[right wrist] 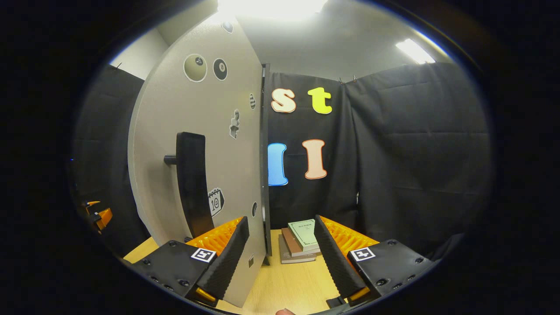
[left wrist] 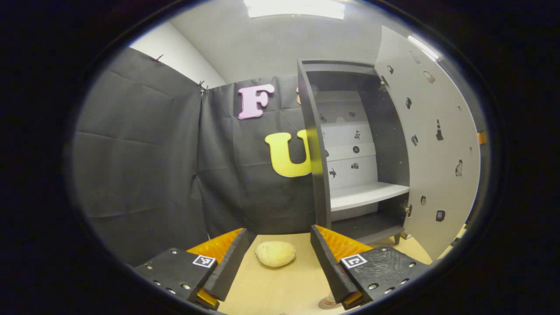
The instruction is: Open the cabinet door with the right hand, grasp the bottle in the cabinet with the left hand and place it on the coaster, then close the cabinet door with the right hand.
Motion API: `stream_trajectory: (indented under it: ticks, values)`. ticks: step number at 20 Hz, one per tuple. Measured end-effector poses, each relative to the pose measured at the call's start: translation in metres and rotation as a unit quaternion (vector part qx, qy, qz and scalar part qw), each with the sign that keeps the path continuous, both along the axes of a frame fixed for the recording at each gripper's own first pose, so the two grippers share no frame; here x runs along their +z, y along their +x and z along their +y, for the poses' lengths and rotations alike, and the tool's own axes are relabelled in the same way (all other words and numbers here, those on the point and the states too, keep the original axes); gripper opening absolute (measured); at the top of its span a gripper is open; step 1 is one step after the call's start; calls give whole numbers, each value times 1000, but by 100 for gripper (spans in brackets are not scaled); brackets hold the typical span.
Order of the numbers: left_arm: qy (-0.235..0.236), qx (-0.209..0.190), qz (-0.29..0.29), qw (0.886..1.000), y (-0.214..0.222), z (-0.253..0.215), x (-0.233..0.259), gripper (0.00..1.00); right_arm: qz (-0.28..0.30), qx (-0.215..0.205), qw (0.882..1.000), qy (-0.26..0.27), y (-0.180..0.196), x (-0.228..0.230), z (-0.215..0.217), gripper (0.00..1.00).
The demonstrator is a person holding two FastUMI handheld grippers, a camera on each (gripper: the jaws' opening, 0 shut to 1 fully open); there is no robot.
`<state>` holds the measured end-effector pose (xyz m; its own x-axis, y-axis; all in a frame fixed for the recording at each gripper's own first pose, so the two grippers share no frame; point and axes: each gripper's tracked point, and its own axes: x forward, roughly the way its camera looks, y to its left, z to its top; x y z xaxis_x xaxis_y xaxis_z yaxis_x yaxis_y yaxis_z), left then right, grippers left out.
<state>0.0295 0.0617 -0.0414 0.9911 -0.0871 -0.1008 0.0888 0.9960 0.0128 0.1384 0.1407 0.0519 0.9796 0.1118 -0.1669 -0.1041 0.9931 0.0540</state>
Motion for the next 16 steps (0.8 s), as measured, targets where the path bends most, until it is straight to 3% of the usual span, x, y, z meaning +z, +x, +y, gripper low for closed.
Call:
stream_trajectory:
  ticks: [2,7,8,10,11,16]
  values:
    - [-2,2,3,1000,-2,7,-3,86,1,9,1000,4,-1,0,11,96]
    - [-10,11,6,1000,-9,22,-4,86,2,40,999,11,2,1,47,96]
    - [-9,14,5,1000,-10,26,-5,86,1,46,999,12,3,1,54,91]
    - [-7,19,6,1000,-12,33,-7,86,3,57,998,18,5,1,68,96]
    - [-8,22,8,1000,-14,36,-8,86,3,62,998,22,7,1,73,91]
    - [-3,39,12,999,-22,54,-12,88,5,86,995,41,13,0,104,96]
